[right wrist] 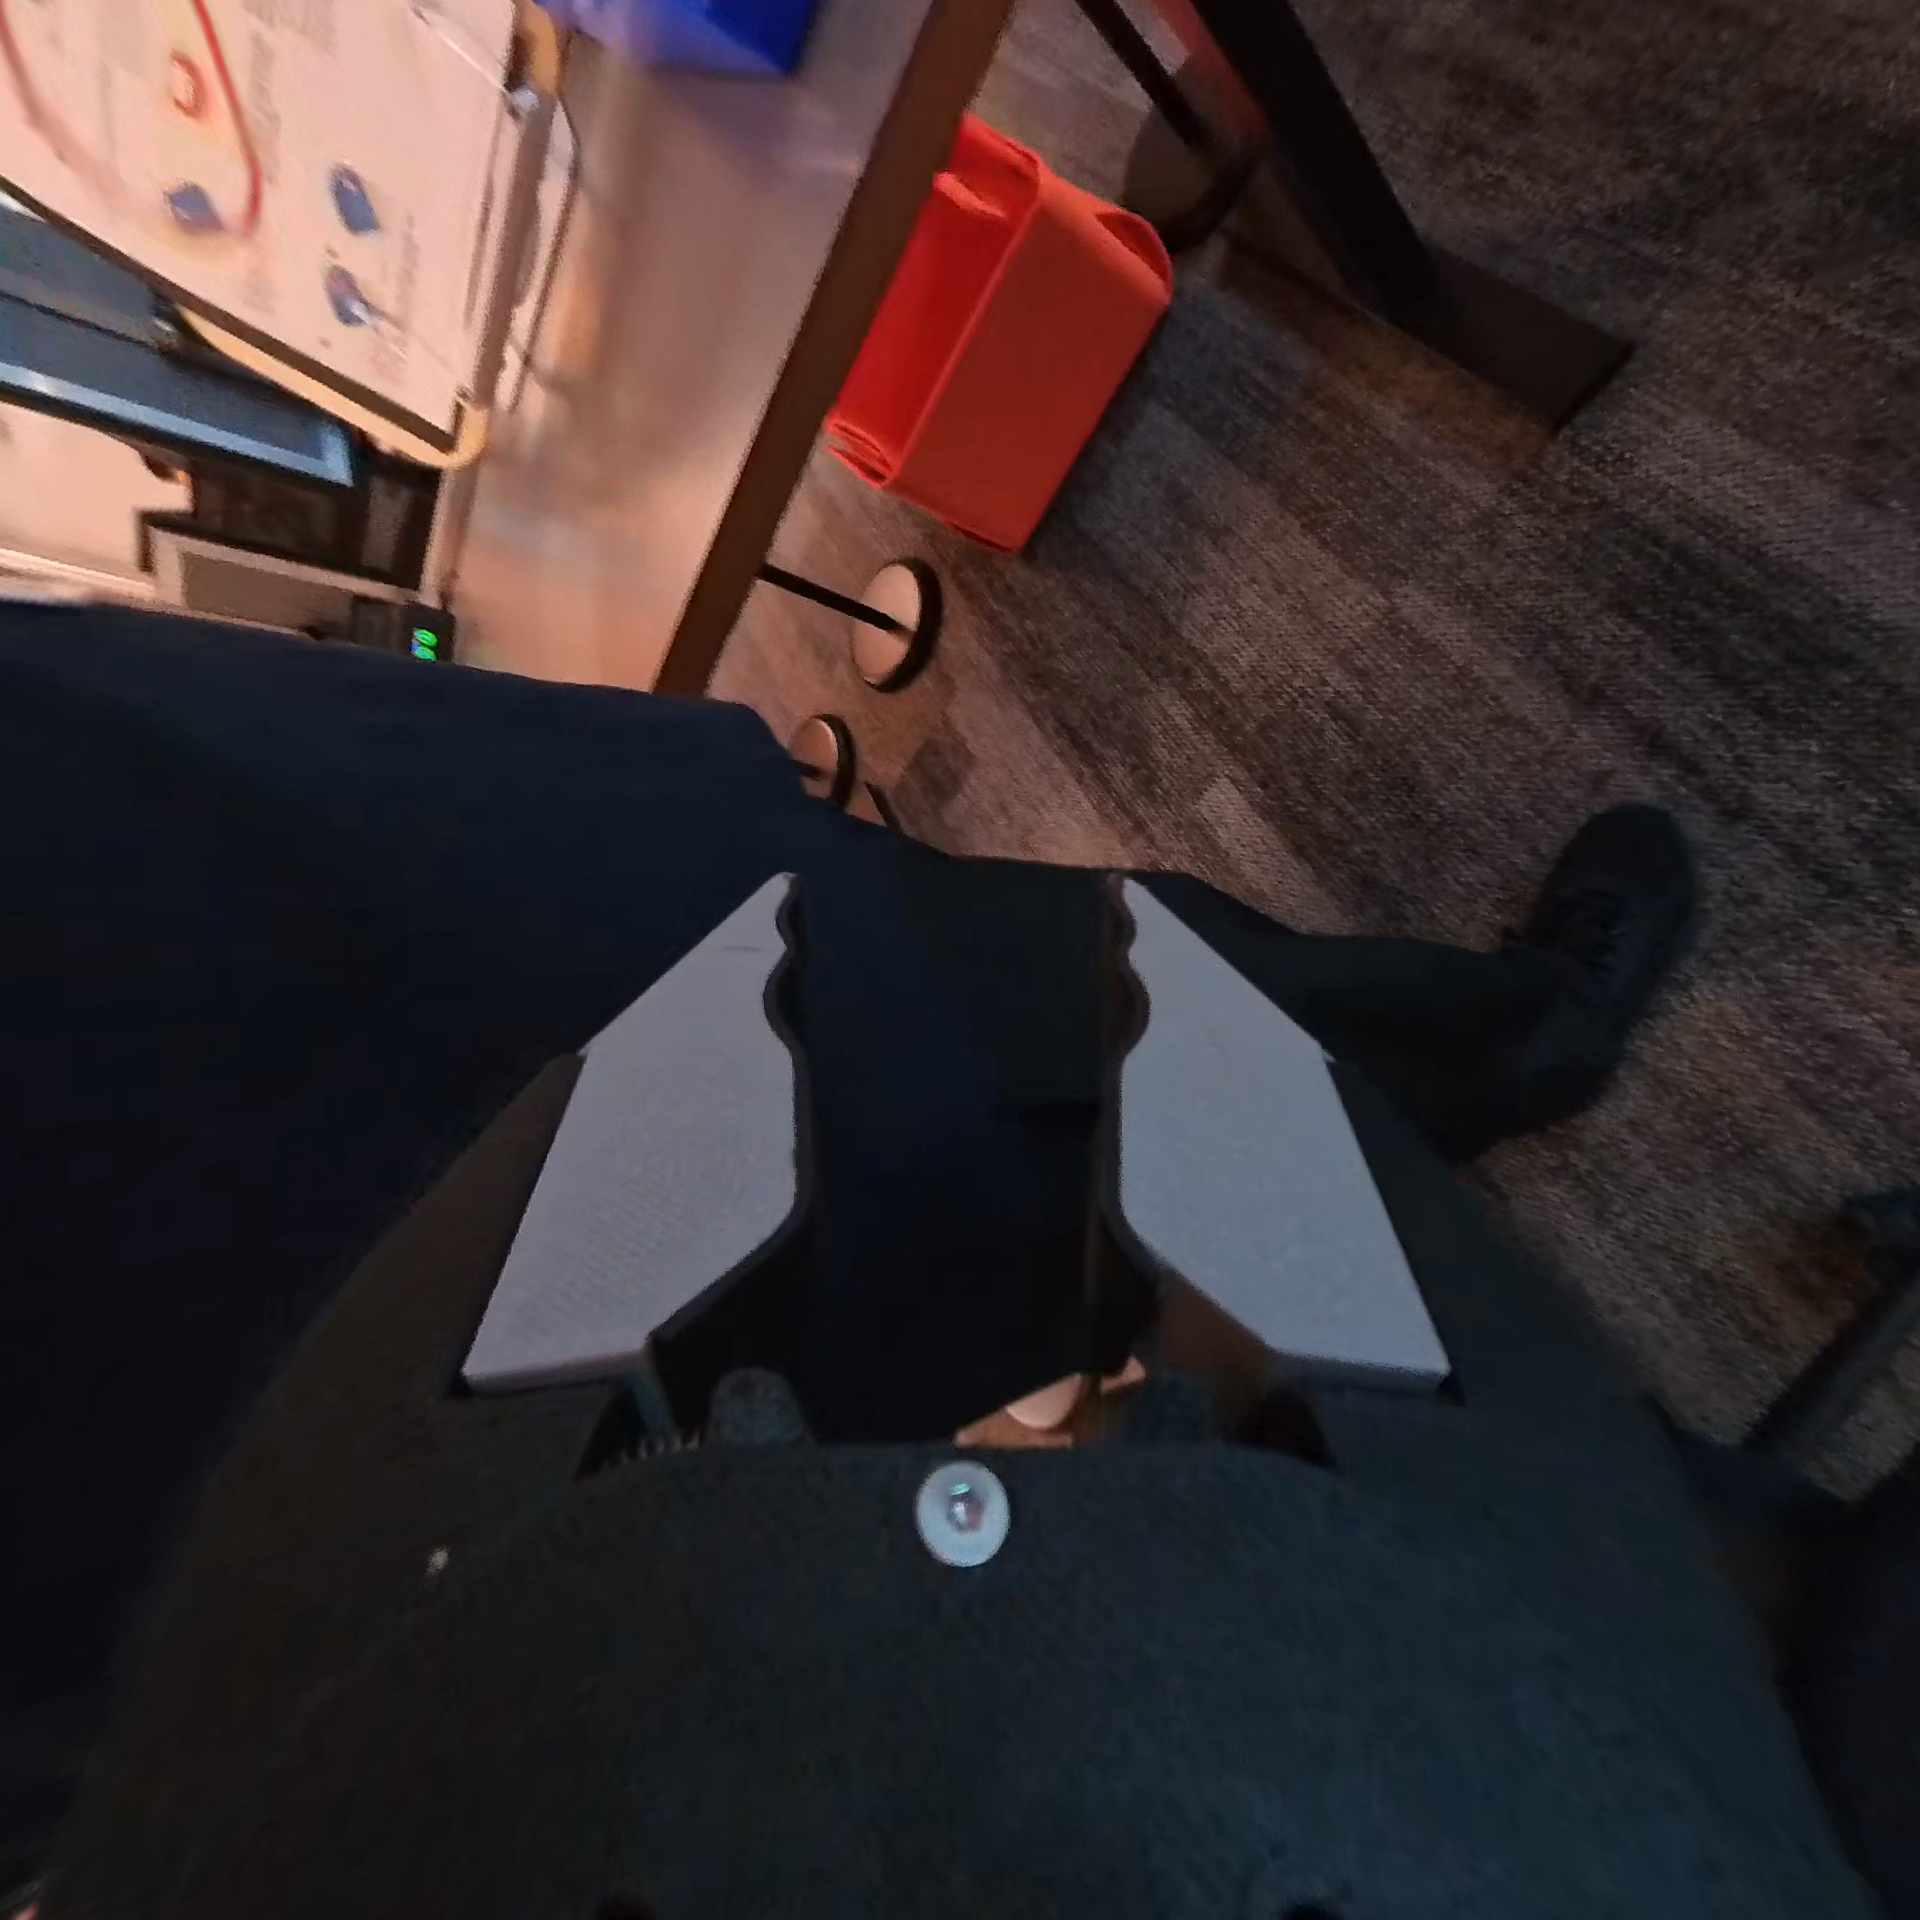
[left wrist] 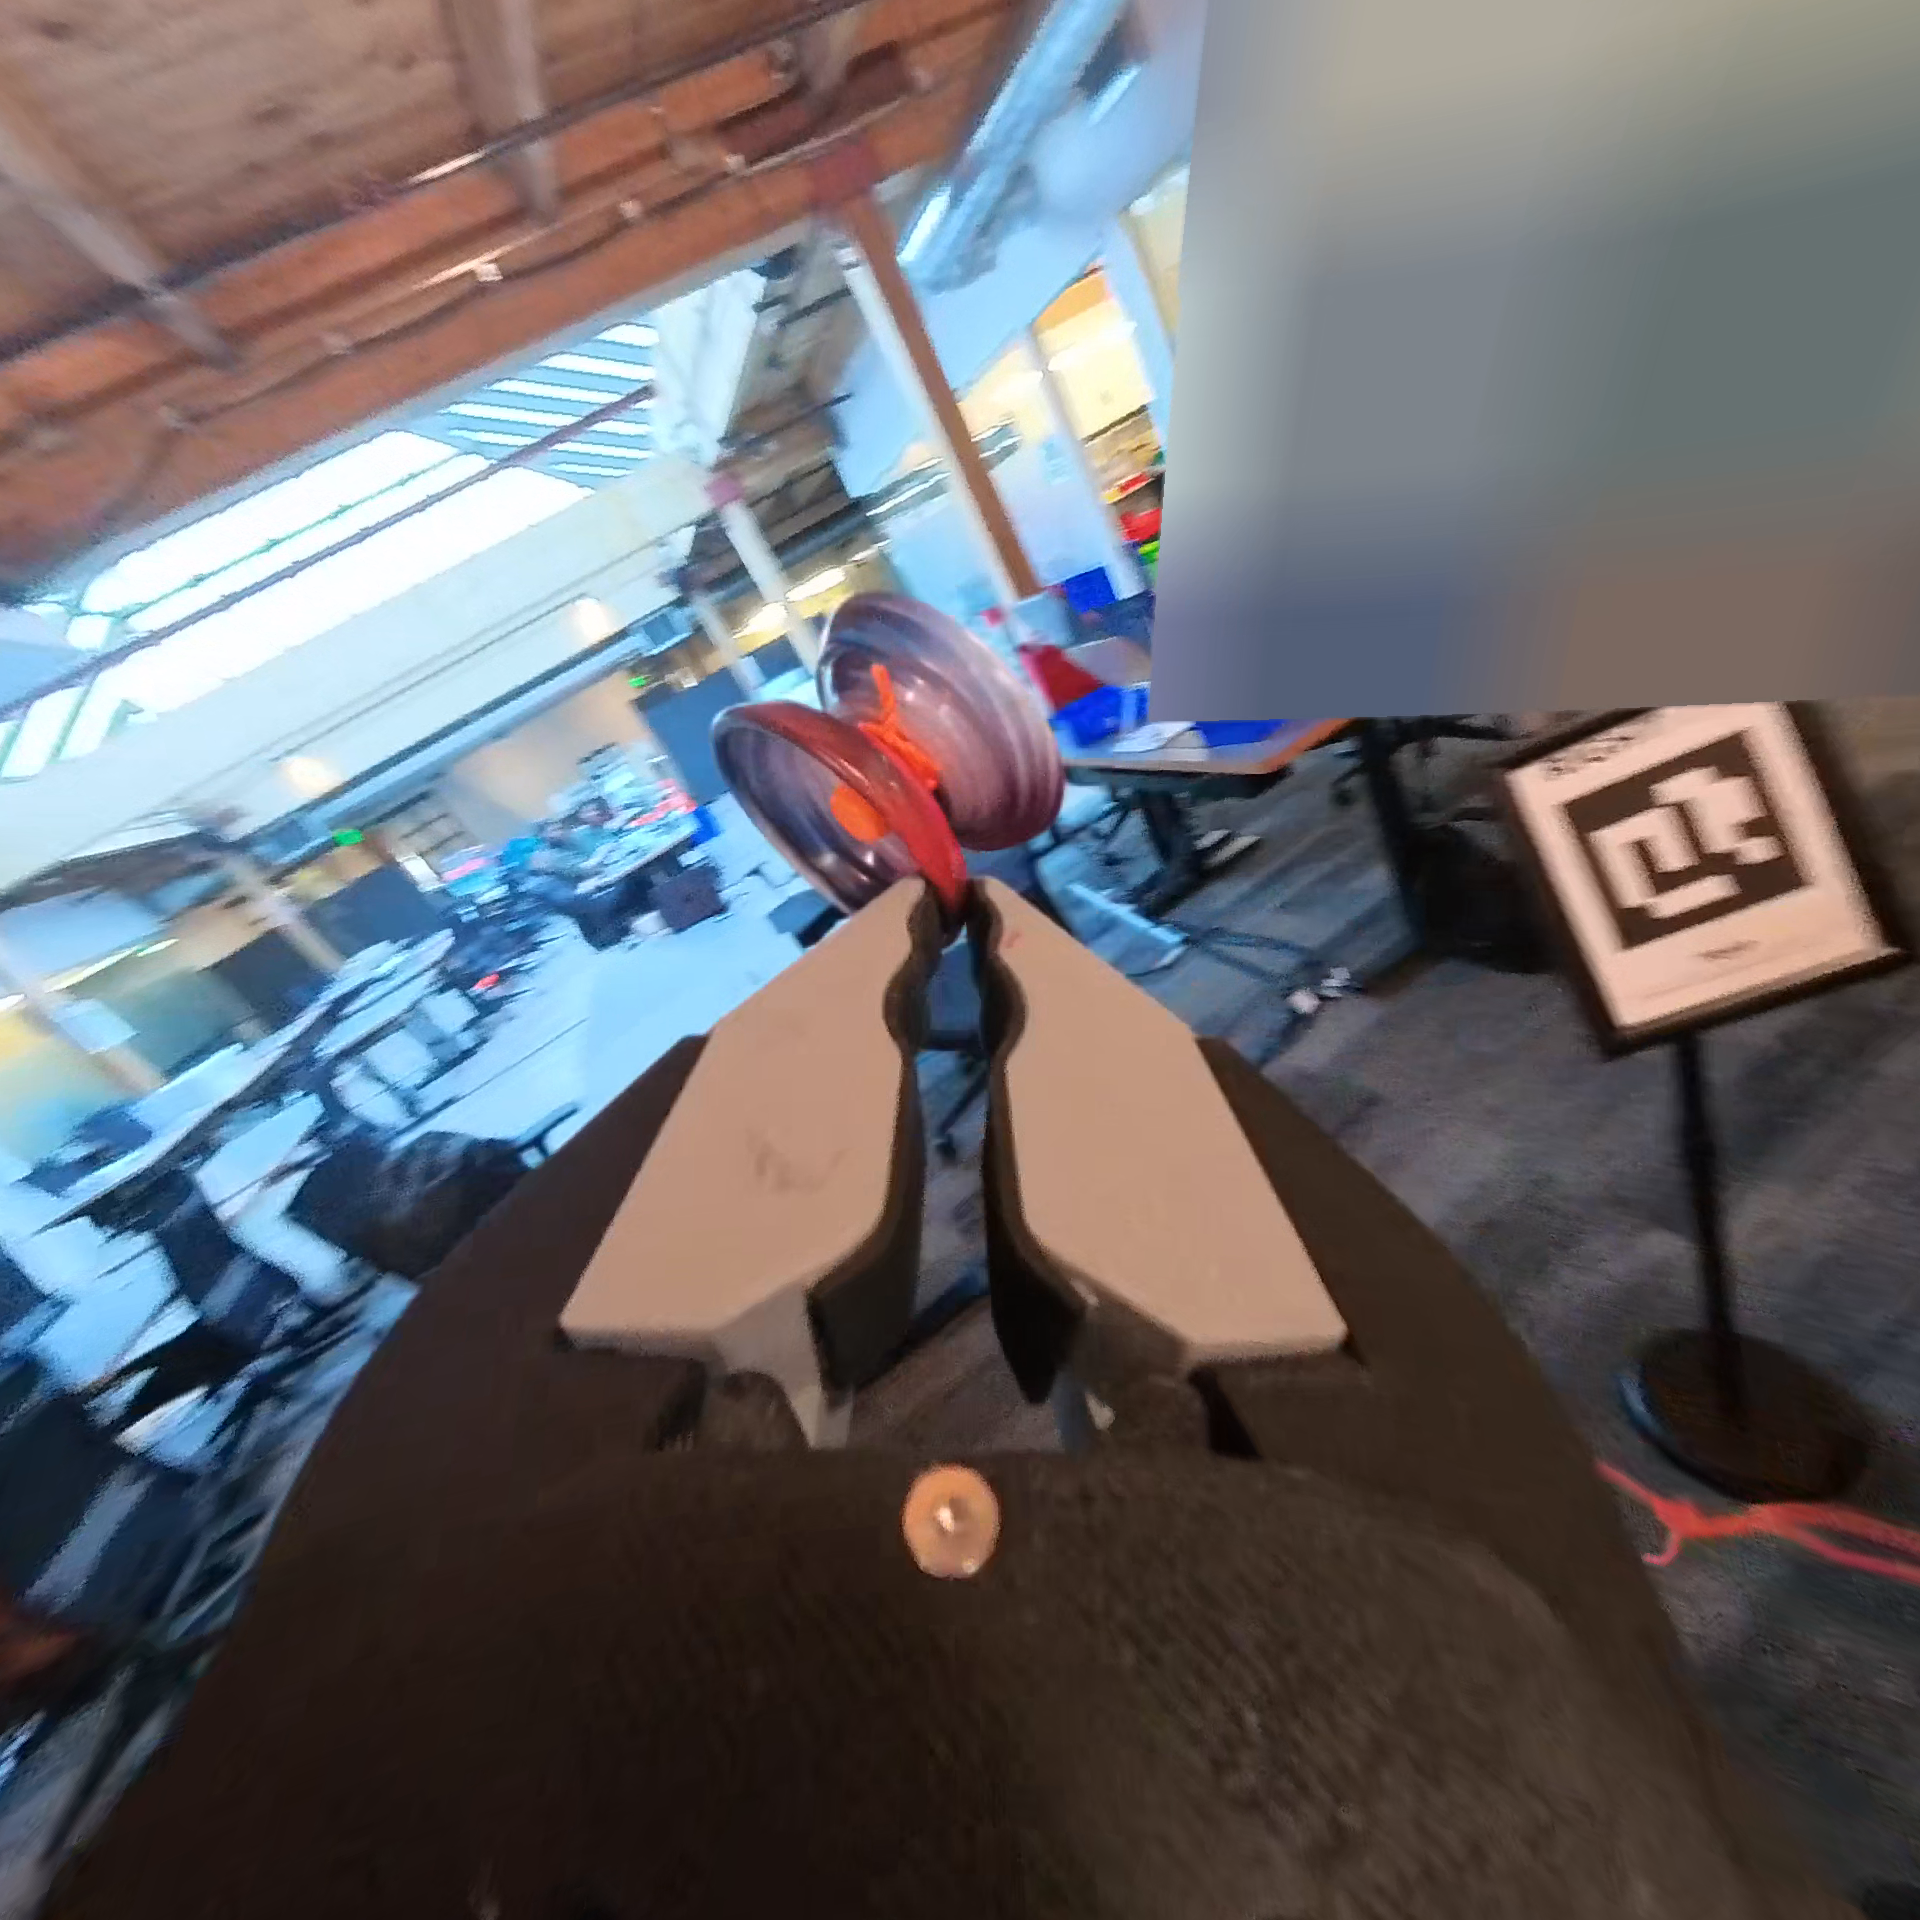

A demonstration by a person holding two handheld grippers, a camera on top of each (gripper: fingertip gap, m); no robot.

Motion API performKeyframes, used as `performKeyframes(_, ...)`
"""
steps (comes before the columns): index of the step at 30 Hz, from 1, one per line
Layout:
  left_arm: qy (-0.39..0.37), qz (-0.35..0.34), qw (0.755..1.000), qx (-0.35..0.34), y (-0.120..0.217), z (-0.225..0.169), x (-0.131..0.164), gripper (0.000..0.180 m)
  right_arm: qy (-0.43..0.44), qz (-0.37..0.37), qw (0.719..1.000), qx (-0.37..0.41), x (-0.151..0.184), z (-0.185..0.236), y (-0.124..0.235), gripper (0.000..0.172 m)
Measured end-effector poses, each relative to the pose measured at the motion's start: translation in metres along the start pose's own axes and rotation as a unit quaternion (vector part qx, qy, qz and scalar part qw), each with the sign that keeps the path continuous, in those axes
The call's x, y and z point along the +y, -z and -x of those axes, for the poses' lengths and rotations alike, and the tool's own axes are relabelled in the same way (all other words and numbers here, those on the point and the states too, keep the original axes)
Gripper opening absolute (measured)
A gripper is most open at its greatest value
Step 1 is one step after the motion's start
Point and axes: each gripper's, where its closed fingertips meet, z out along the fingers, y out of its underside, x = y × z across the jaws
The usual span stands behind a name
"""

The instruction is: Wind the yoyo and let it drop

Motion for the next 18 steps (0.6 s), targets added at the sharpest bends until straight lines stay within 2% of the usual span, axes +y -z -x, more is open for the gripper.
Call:
performKeyframes(3,0.011,0.013,0.999,-0.036,0.025,0.046,-0.005,0.002,-0.007,0.029,0.999,0.029,0.015,-0.021,-0.001,0.054)
performKeyframes(5,0.041,0.012,0.999,-0.013,0.029,0.047,-0.009,0.002,-0.011,0.031,0.999,0.038,0.016,-0.029,0.002,0.052)
performKeyframes(7,0.043,0.012,0.999,0.018,0.023,0.027,-0.011,0.001,0.001,0.012,0.999,0.038,0.001,-0.026,0.006,0.051)
performKeyframes(12,0.015,0.058,0.994,0.091,-0.007,-0.036,0.006,0.002,0.103,-0.036,0.994,0.008,-0.078,0.031,0.009,0.05)
performKeyframes(18,0.016,0.079,0.99,0.119,-0.021,-0.051,0.006,0.002,0.277,-0.09,0.955,-0.05,-0.182,0.155,-0.002,0.051)
